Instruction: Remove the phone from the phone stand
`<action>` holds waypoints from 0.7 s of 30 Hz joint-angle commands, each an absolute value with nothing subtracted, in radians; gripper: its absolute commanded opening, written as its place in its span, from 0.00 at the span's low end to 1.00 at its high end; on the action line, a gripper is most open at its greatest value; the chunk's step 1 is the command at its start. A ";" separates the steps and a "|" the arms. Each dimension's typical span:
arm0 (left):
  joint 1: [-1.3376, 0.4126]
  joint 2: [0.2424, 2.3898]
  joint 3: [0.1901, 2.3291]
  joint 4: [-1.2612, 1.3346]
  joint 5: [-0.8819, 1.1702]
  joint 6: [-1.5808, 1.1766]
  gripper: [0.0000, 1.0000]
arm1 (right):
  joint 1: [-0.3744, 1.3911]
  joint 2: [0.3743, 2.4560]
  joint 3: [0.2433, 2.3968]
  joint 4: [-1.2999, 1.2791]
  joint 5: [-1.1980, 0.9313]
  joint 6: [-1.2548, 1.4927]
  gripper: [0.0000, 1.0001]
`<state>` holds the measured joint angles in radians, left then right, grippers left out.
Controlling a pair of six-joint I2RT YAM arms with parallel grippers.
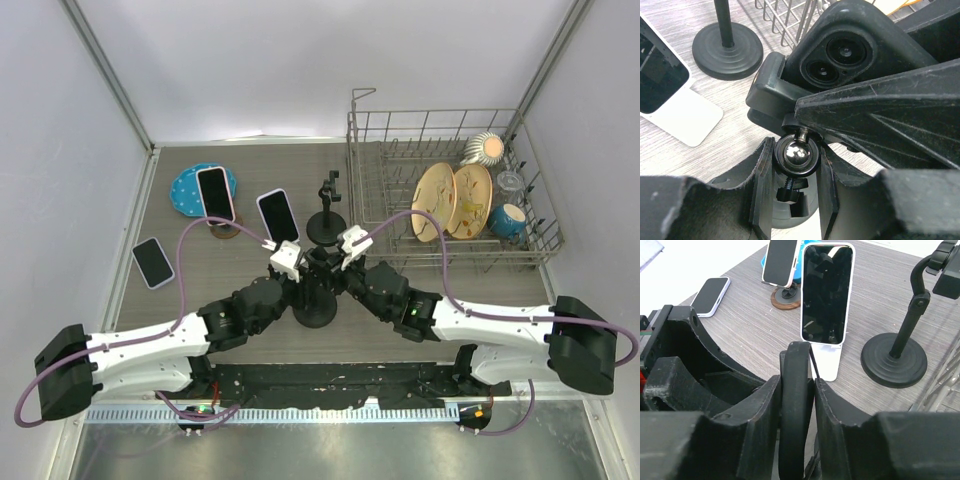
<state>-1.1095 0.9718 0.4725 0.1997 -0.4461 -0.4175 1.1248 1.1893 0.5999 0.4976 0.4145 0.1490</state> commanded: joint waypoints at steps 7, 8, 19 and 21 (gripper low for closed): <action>-1.117 0.934 0.431 0.213 -0.429 -0.434 0.00 | 1.117 1.086 0.672 0.375 0.472 0.173 0.09; -1.117 0.936 0.430 0.206 -0.431 -0.416 0.00 | 1.117 1.086 0.716 0.338 0.488 0.185 0.06; -1.115 0.960 0.439 0.198 -0.419 -0.301 0.00 | 1.117 1.195 0.945 0.008 0.502 0.322 0.01; -1.117 0.956 0.436 0.204 -0.417 -0.273 0.07 | 1.117 1.215 0.966 -0.037 0.505 0.333 0.01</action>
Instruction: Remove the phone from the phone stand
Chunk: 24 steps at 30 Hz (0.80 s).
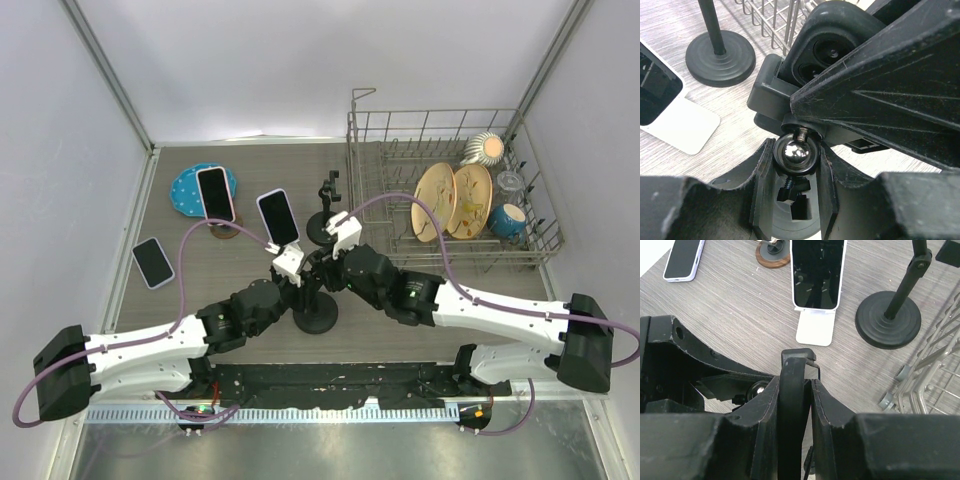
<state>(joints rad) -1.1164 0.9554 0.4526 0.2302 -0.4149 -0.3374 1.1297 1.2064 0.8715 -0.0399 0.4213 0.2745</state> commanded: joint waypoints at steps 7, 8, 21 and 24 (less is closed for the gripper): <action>-1.117 0.899 0.367 0.355 -0.422 -0.227 0.61 | 1.117 1.216 0.965 -0.048 0.494 0.337 0.01; -1.117 0.890 0.358 0.373 -0.428 -0.204 0.67 | 1.117 1.213 0.965 -0.048 0.489 0.336 0.01; -0.979 0.971 0.356 0.571 -0.226 -0.104 0.67 | 1.117 1.219 0.973 -0.078 0.430 0.321 0.01; -0.962 1.002 0.377 0.584 -0.173 -0.087 0.65 | 1.115 1.221 0.976 -0.078 0.414 0.314 0.01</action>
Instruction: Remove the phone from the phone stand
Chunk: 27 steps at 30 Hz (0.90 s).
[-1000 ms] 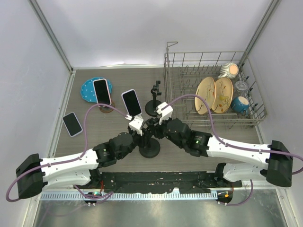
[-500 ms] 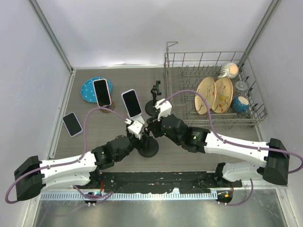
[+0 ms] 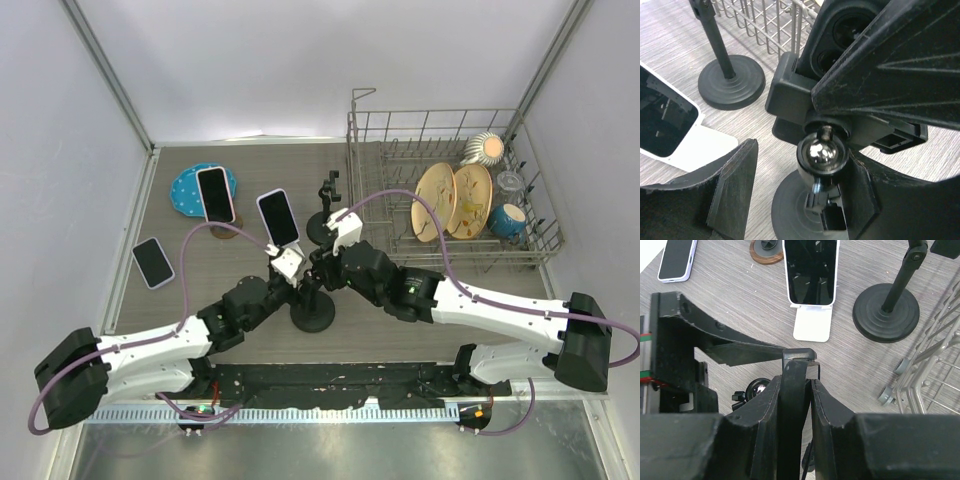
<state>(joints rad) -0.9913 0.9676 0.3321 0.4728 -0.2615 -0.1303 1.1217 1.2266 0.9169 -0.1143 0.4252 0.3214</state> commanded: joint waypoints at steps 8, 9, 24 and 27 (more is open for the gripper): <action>-0.960 1.060 0.403 0.612 -0.058 -0.025 0.55 | 1.117 1.235 0.976 -0.087 0.379 0.295 0.01; -0.960 1.061 0.403 0.615 -0.048 -0.023 0.51 | 1.117 1.235 0.974 -0.087 0.377 0.291 0.01; -0.960 1.008 0.373 0.592 -0.083 -0.233 0.00 | 1.117 1.149 0.865 0.081 0.428 0.262 0.49; -0.960 1.003 0.361 0.595 -0.087 -0.305 0.00 | 1.117 1.094 0.767 0.239 0.446 0.218 0.59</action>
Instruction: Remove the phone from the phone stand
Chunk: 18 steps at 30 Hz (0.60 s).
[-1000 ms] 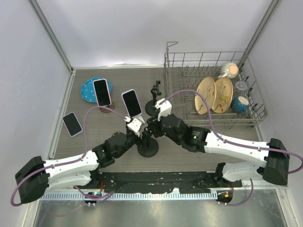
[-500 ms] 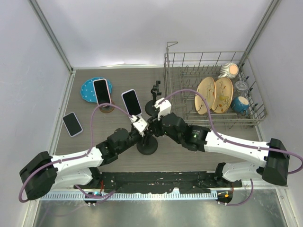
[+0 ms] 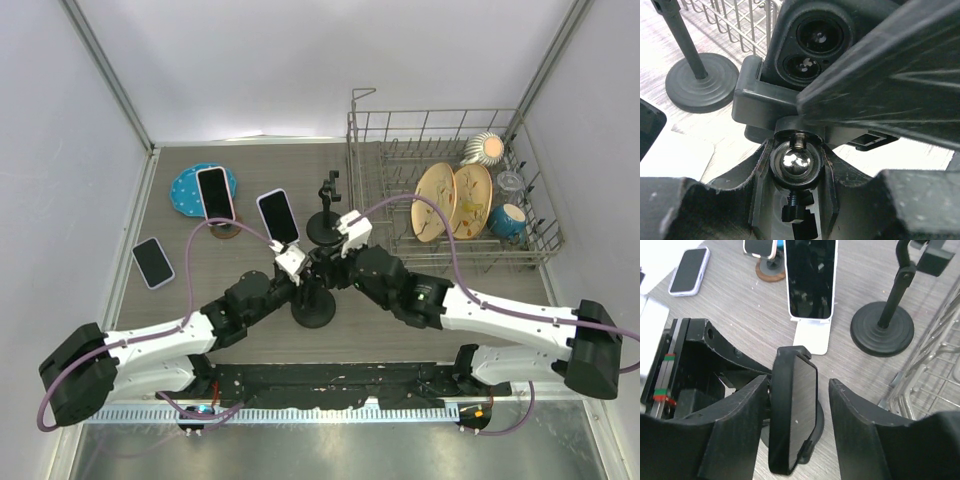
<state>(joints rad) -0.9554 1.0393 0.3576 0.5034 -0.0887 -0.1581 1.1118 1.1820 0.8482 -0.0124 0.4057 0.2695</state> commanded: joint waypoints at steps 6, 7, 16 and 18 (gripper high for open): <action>-0.960 0.996 0.357 0.580 -0.092 -0.379 0.00 | 1.117 1.054 0.558 0.545 0.466 0.169 0.59; -0.962 0.993 0.357 0.574 -0.092 -0.383 0.00 | 1.117 1.061 0.558 0.549 0.471 0.163 0.58; -0.962 0.986 0.356 0.569 -0.087 -0.413 0.00 | 1.118 1.120 0.537 0.693 0.523 0.121 0.47; -0.962 0.983 0.354 0.569 -0.089 -0.416 0.00 | 1.117 1.132 0.545 0.707 0.526 0.112 0.45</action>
<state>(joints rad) -0.9550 1.0183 0.3546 0.5007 -0.1139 -0.3538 1.1213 1.1210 0.5350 0.5648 0.4500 0.1459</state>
